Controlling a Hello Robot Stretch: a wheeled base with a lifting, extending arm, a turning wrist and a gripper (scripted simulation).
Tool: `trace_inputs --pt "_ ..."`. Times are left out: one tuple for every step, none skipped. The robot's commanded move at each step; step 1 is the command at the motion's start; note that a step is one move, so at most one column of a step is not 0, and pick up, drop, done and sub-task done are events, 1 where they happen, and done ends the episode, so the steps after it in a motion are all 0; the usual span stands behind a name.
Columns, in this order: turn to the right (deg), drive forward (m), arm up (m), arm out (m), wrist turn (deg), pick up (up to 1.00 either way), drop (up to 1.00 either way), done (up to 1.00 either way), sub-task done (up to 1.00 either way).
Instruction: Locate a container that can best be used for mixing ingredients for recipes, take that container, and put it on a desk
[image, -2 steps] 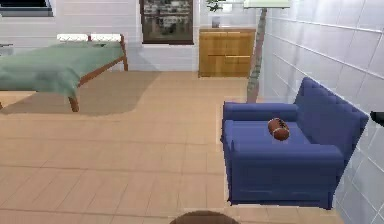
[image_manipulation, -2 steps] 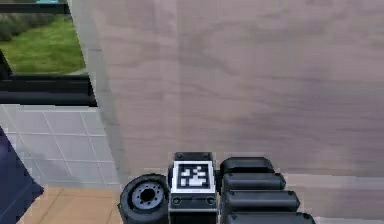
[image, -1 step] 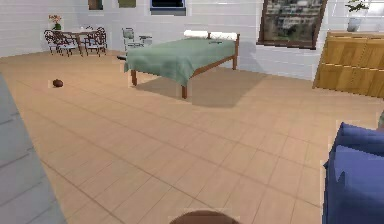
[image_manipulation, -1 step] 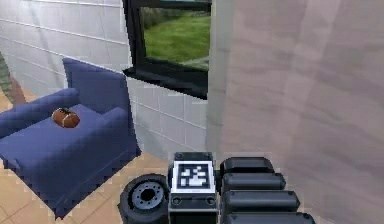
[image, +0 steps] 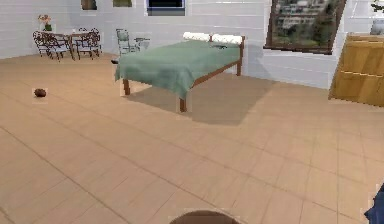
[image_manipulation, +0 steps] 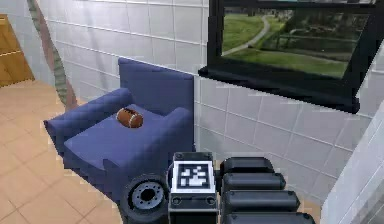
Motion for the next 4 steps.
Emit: trace_inputs --pt "-45.0 0.00 0.00 0.00 0.0 0.00 0.00 0.00 0.00" --pt "-6.0 0.00 0.00 0.00 0.0 0.00 0.00 0.00 0.00" --pt "0.0 0.10 0.00 0.00 0.0 0.00 0.00 0.00 0.00" --pt "45.0 0.00 0.00 0.00 0.0 0.00 0.00 0.00 0.00"
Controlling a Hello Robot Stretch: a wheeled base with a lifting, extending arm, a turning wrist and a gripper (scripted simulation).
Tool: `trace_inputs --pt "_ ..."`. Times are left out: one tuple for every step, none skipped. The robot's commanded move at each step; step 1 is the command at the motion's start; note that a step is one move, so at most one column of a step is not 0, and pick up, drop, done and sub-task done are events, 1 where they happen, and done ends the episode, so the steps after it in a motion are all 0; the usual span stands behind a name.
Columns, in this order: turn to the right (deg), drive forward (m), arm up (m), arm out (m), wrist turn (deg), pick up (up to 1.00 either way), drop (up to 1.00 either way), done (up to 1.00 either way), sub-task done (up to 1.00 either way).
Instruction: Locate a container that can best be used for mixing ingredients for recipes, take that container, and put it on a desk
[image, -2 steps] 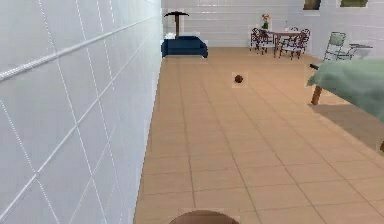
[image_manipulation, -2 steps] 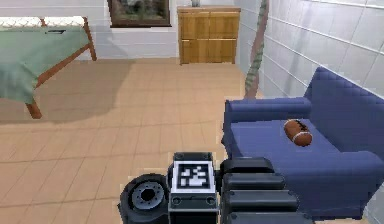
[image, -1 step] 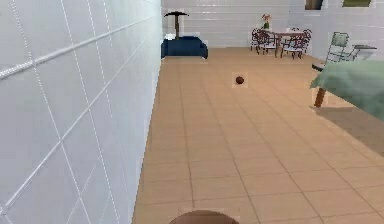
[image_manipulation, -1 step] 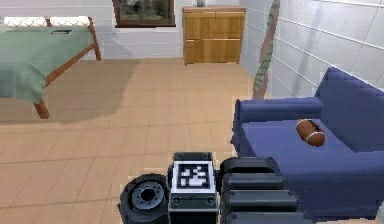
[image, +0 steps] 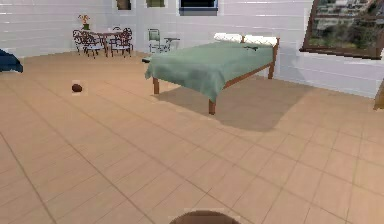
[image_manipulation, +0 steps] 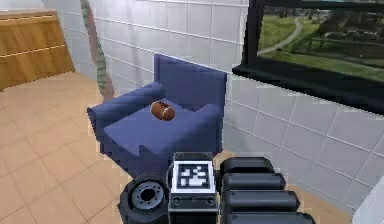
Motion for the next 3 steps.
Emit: trace_inputs --pt "27.0 0.00 0.00 0.00 0.0 0.00 0.00 0.00 0.00" --pt "0.0 0.30 0.00 0.00 0.0 0.00 0.00 0.00 0.00" --pt "-45.0 0.00 0.00 0.00 0.0 0.00 0.00 0.00 0.00"
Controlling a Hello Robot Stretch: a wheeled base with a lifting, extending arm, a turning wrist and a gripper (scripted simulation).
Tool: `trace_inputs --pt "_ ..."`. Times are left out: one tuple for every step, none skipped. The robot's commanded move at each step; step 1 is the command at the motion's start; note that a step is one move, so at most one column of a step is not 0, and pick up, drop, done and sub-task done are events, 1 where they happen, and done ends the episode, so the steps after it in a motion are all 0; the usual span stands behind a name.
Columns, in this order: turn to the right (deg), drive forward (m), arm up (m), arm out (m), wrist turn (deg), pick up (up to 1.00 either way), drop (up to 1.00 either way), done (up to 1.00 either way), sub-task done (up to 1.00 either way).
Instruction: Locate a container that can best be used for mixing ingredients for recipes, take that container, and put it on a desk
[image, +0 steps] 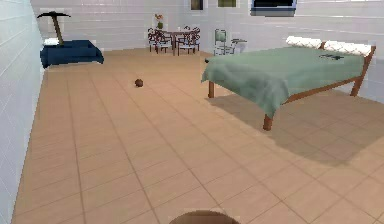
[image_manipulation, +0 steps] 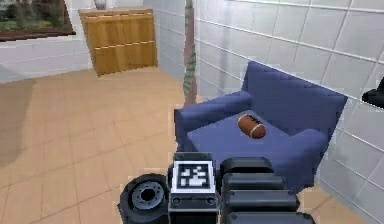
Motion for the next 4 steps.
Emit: trace_inputs --pt "-9.0 0.00 0.00 0.00 0.0 0.00 0.00 0.00 0.00" --pt "0.0 1.00 0.00 0.00 0.0 0.00 0.00 0.00 0.00" --pt "0.0 1.00 0.00 0.00 0.0 0.00 0.00 0.00 0.00" --pt "0.0 1.00 0.00 0.00 0.0 0.00 0.00 0.00 0.00"
